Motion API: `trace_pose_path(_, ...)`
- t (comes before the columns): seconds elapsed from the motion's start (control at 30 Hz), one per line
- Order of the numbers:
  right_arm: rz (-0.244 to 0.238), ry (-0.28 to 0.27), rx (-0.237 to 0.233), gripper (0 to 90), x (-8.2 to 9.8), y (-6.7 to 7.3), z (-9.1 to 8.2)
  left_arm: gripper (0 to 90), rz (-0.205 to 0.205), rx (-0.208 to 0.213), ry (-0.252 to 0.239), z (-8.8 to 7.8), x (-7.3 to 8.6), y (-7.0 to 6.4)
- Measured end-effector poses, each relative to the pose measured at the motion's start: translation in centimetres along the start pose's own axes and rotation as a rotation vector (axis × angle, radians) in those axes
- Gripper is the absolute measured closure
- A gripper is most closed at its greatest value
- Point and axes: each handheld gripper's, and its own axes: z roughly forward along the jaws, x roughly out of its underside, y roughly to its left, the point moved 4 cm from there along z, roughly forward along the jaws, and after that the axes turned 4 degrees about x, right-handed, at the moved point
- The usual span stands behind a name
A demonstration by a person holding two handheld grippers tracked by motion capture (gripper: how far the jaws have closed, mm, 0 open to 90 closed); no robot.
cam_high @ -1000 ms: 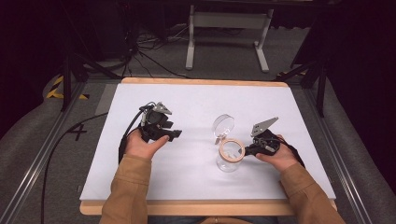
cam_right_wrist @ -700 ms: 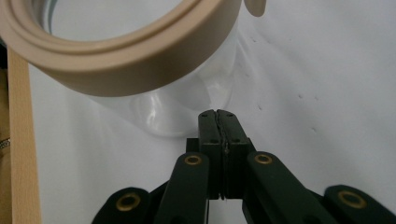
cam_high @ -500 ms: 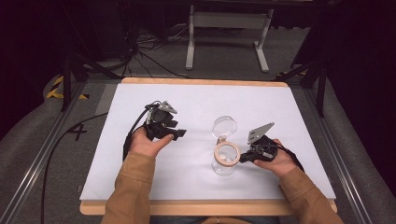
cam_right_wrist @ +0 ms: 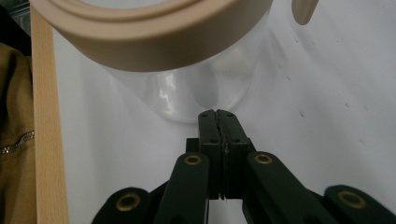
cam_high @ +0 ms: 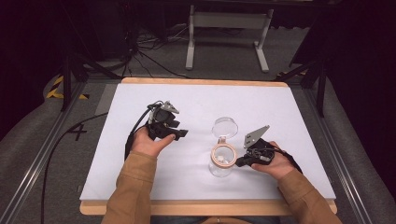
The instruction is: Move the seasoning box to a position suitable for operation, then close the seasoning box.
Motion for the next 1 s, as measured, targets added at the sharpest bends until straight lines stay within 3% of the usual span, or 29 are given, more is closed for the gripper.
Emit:
trace_pose_path(0.27, 0.021, -0.021, 0.014, 89.4, 0.0, -0.2, -1.2, 51.5, -0.004, 0.01, -0.012, 0.0, -0.1, 0.1)
trace_pose_path(0.53, 0.061, -0.123, 0.06, 89.5, -0.3, -0.6, -4.1, 54.8, 0.008, 0.034, -0.058, 0.1, -0.6, -0.5)
trace_pose_path(0.77, 0.077, -0.21, 0.064, 89.5, -1.2, 0.1, -5.8, 68.1, -0.001, 0.08, -0.164, 0.5, -1.6, -1.3)
trace_pose_path(0.93, 0.073, -0.264, 0.055, 89.5, -2.1, 1.2, -6.3, 85.5, 0.004, 0.102, -0.209, 1.6, -2.3, -1.9)
trace_pose_path(1.0, 0.07, -0.274, 0.056, 89.6, -2.3, 1.4, -6.4, 89.8, 0.012, 0.09, -0.21, 1.9, -2.5, -2.1)
